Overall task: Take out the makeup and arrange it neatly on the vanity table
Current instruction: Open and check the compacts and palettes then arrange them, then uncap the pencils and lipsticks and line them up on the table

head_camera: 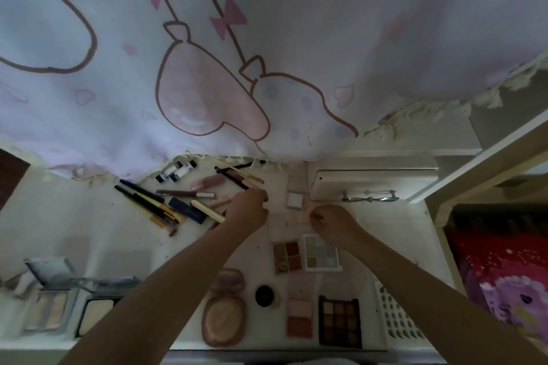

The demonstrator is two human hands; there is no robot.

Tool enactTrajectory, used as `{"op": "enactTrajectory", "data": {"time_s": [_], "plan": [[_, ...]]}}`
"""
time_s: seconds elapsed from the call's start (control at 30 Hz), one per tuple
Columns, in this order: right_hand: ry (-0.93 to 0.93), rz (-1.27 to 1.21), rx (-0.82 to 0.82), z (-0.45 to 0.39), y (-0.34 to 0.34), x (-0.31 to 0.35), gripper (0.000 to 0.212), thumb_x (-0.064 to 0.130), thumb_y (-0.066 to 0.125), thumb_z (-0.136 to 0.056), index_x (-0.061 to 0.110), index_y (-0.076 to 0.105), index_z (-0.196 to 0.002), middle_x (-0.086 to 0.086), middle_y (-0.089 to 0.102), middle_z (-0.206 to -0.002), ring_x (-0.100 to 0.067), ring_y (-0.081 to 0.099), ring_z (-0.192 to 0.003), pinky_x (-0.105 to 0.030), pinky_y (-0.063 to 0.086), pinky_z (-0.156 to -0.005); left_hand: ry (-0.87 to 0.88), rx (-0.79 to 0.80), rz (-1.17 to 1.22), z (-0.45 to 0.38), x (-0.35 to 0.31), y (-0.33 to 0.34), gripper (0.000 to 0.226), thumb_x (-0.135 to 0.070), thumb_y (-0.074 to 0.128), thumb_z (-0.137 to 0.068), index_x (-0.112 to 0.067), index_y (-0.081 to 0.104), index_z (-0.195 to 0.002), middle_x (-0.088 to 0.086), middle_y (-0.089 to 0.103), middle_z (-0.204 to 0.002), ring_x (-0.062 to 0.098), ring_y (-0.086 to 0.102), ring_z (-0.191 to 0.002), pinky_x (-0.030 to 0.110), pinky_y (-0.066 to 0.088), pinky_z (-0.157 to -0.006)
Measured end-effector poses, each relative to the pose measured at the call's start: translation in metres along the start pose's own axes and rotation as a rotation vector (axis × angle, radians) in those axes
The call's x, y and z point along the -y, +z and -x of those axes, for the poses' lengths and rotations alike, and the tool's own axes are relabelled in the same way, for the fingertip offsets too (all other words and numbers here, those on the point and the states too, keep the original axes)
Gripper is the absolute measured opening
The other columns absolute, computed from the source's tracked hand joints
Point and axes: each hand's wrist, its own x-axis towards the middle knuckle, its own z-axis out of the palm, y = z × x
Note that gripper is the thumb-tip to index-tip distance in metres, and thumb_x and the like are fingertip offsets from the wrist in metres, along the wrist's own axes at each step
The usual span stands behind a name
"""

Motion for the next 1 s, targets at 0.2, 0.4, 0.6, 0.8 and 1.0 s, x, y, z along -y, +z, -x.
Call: {"op": "enactTrajectory", "data": {"time_s": [0.2,0.4,0.6,0.8,1.0], "plan": [[-0.103,0.187,0.026,-0.009,0.002,0.023,0.029,0.013,0.041,-0.092,-0.004,0.064,-0.094,-0.019,0.065,-0.096,-0.027,0.060,-0.086,-0.026,0.029,-0.058,-0.061,-0.095,-0.118,0.038,0.027,-0.022,0.031,-0.020,0.043,-0.092,-0.016,0.054,-0.121,0.008,0.058,-0.117,0.024,0.055,-0.107,0.032,0.047,-0.081],[-0.057,0.340,0.123,-0.017,0.006,0.037,0.023,0.009,0.040,-0.093,0.001,0.062,-0.090,-0.018,0.061,-0.115,-0.028,0.059,-0.103,-0.022,0.041,-0.059,-0.139,-0.188,-0.087,0.082,0.035,-0.028,0.031,-0.021,0.043,-0.091,-0.019,0.056,-0.119,0.005,0.059,-0.121,0.022,0.055,-0.109,0.031,0.047,-0.081],[-0.062,0.320,0.110,-0.017,0.012,0.035,0.022,0.012,0.042,-0.091,-0.001,0.060,-0.096,-0.016,0.060,-0.104,-0.027,0.059,-0.098,-0.025,0.042,-0.067,-0.220,-0.145,-0.061,0.118,0.039,-0.015,0.034,-0.028,0.044,-0.093,-0.018,0.050,-0.125,0.004,0.053,-0.125,0.020,0.048,-0.117,0.029,0.040,-0.093],[-0.200,0.295,-0.016,-0.004,0.017,0.038,0.038,0.016,0.045,-0.088,0.018,0.029,-0.053,-0.004,0.044,-0.068,-0.022,0.050,-0.075,-0.025,0.030,-0.060,-0.204,-0.195,-0.112,0.139,0.040,-0.020,0.035,-0.029,0.041,-0.094,-0.017,0.049,-0.126,0.005,0.053,-0.123,0.022,0.045,-0.117,0.032,0.040,-0.094],[-0.347,0.228,-0.088,0.008,0.023,0.084,0.022,0.015,0.044,-0.089,0.000,0.060,-0.086,-0.015,0.059,-0.095,-0.028,0.054,-0.092,-0.028,0.038,-0.069,-0.133,-0.290,-0.095,0.137,0.054,-0.037,0.033,-0.031,0.040,-0.095,-0.014,0.055,-0.120,0.008,0.057,-0.119,0.026,0.048,-0.113,0.035,0.041,-0.092]]}}
